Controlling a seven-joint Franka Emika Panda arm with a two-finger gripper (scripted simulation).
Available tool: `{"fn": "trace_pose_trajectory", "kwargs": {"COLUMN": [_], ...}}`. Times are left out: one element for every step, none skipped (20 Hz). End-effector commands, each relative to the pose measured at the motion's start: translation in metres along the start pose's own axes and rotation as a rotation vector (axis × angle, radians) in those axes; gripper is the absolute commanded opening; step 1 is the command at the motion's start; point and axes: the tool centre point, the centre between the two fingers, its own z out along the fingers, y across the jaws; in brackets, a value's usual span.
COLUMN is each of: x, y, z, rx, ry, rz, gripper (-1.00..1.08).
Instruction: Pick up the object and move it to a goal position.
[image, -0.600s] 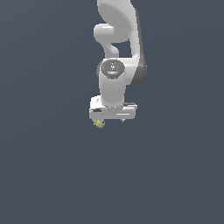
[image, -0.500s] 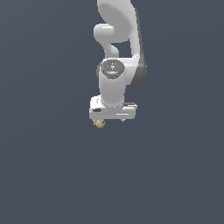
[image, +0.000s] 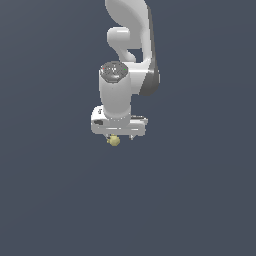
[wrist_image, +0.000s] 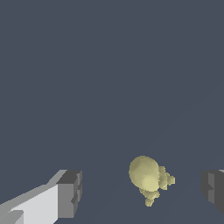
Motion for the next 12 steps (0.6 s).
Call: {"fn": "trace_pose_trajectory", "kwargs": {"x": [0.0000,-0.0003,-0.0006,-0.0009,-0.0013,-0.0018,-0.0024,-0.0031,-0.0039,-0.0048,-0.0058,-0.0069], "y": [-0.0002,-0.0007,-0.0006,-0.0002,0.0004,0.0012,0.0019,0.0026,0.0033,0.0041,0.0050,0.0060], "z": [-0.0001,0.0004,0.0009,0.0013,0.0019,0.0026,0.0034,0.0044,0.0056,0.0069,0.0083,0.0098], "rx": [0.000,0.000,0.000,0.000,0.000,0.000,0.000,0.000,0.000,0.000,0.000,-0.001], "ry": [0.000,0.000,0.000,0.000,0.000,0.000,0.000,0.000,0.001,0.001,0.001,0.001], "rz": [0.000,-0.003,-0.007,-0.012,-0.017,-0.024,-0.032,-0.042,-0.053,-0.065,-0.078,-0.093], "gripper": [1.00,1.00,1.00,1.00,1.00,1.00,1.00,1.00,1.00,1.00,1.00,1.00]}}
